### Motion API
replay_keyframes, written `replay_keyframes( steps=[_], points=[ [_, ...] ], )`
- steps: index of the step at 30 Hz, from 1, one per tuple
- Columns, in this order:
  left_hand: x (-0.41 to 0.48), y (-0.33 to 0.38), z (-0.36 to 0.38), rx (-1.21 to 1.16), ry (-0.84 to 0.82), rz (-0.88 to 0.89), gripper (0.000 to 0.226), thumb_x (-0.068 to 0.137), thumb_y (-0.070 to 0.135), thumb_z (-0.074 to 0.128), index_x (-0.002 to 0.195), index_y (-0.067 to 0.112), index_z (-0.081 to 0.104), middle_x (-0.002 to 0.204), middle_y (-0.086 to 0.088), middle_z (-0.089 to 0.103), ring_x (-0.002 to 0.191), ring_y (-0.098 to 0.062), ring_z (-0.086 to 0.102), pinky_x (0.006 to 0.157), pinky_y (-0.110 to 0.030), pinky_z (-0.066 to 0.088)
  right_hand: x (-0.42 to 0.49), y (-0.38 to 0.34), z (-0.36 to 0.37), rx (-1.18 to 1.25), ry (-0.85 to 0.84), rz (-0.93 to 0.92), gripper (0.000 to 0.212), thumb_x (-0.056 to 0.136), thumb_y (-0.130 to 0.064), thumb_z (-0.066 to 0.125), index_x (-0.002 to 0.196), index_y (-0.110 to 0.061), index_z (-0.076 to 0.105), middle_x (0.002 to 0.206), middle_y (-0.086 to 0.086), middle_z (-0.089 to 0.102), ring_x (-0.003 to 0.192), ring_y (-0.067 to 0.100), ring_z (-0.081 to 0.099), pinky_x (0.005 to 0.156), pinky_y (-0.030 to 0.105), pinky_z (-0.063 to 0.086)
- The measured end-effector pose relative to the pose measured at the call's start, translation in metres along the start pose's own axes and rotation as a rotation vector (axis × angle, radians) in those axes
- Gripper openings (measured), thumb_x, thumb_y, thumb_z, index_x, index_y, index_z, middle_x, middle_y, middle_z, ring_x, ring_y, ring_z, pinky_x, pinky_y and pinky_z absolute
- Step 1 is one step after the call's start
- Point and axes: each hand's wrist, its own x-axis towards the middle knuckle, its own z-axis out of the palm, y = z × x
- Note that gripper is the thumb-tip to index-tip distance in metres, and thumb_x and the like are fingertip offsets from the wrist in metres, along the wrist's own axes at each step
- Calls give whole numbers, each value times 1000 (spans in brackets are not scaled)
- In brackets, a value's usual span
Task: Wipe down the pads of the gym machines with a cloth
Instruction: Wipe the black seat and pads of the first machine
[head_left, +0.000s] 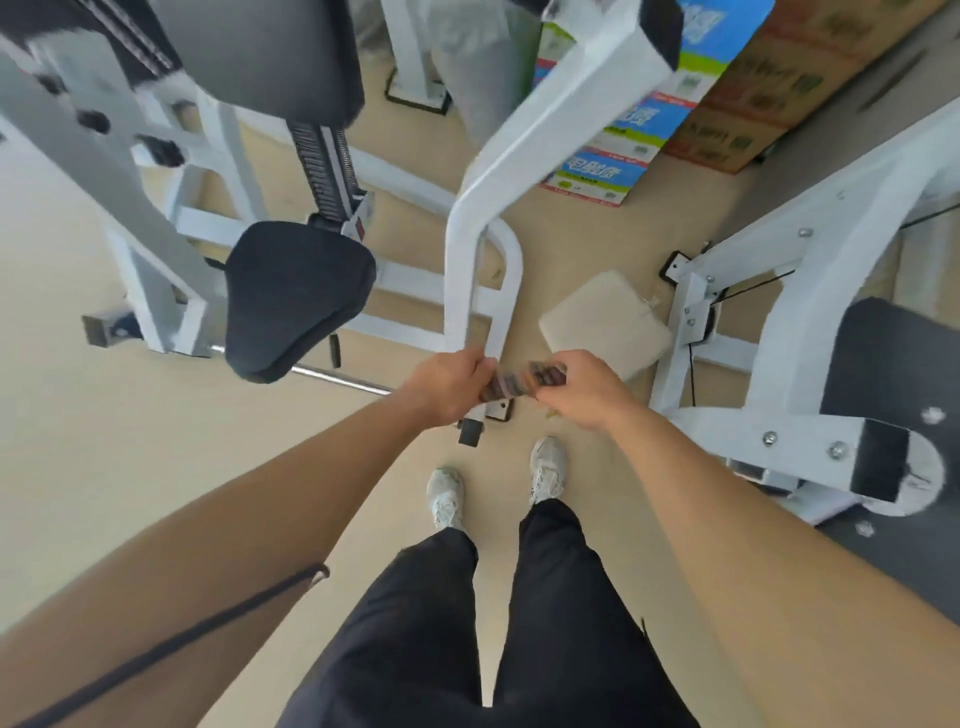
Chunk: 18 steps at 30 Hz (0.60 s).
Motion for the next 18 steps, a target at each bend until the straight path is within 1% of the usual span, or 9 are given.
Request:
replay_keyframes(
  steps=[2, 4, 5, 7, 8, 11, 15, 16, 18],
  points=[
    [-35, -15, -19, -42, -12, 9, 47, 101, 60, 34, 94, 17, 54, 100, -10, 67, 95, -30, 61, 83, -41, 47, -19, -35, 7, 41, 33, -28, 12, 84, -12, 62, 73, -16, 60, 70, 3, 63, 66, 20, 60, 49, 23, 41],
    [-65, -28, -38, -89, -37, -1, 47, 91, 66, 51, 96, 19, 56, 98, -4, 66, 93, -25, 61, 85, -40, 50, -31, -66, 14, 84, 51, -54, 11, 82, -15, 62, 73, -18, 57, 69, -1, 60, 71, 20, 59, 58, 28, 41],
    [-77, -36, -46, -86, -42, -10, 47, 85, 65, 61, 99, 20, 58, 99, -2, 66, 93, -23, 61, 85, -39, 51, -37, -82, 18, 99, 40, -64, 4, 81, -19, 63, 80, -19, 59, 74, -4, 62, 77, 19, 60, 64, 29, 42],
    [-98, -52, -59, -38, -29, -29, 45, 79, 55, 73, 105, 20, 62, 103, -2, 66, 97, -24, 62, 85, -37, 52, -43, -110, 25, 116, 4, -84, 29, 76, -29, 62, 103, -20, 62, 95, -3, 67, 94, 19, 63, 78, 31, 45],
    [-107, -60, -65, -9, -11, -40, 41, 79, 48, 73, 107, 19, 62, 104, -3, 66, 98, -25, 62, 85, -38, 53, -46, -125, 29, 111, -15, -100, 35, 77, -30, 61, 110, -20, 62, 103, -2, 67, 100, 20, 62, 81, 32, 45],
    [-121, -86, -78, -8, 37, -106, 33, 83, 35, 69, 110, 16, 65, 104, -4, 66, 97, -26, 63, 86, -37, 53, -45, -161, 37, 98, -93, -140, 37, 85, -24, 58, 121, -20, 61, 115, -2, 66, 108, 20, 61, 88, 33, 47],
    [-114, -119, -94, -112, 109, -193, 18, 85, 35, 70, 94, 19, 70, 87, 0, 66, 86, -23, 63, 74, -30, 47, -23, -192, 42, 28, -154, -215, 16, 88, -21, 56, 101, -24, 65, 99, -4, 70, 98, 18, 65, 83, 36, 51],
    [-110, -124, -99, -128, 132, -213, 17, 86, 36, 70, 92, 21, 71, 86, 1, 66, 84, -23, 62, 73, -31, 47, -15, -198, 43, 29, -158, -221, 16, 88, -20, 56, 101, -23, 65, 98, -5, 69, 97, 18, 64, 83, 36, 51],
    [-101, -134, -109, -154, 175, -248, 21, 87, 39, 69, 93, 20, 74, 86, 0, 68, 83, -23, 64, 74, -35, 53, -1, -207, 42, 45, -174, -223, 15, 91, -17, 55, 102, -22, 64, 96, -8, 68, 91, 12, 62, 74, 29, 48]
  ],
)
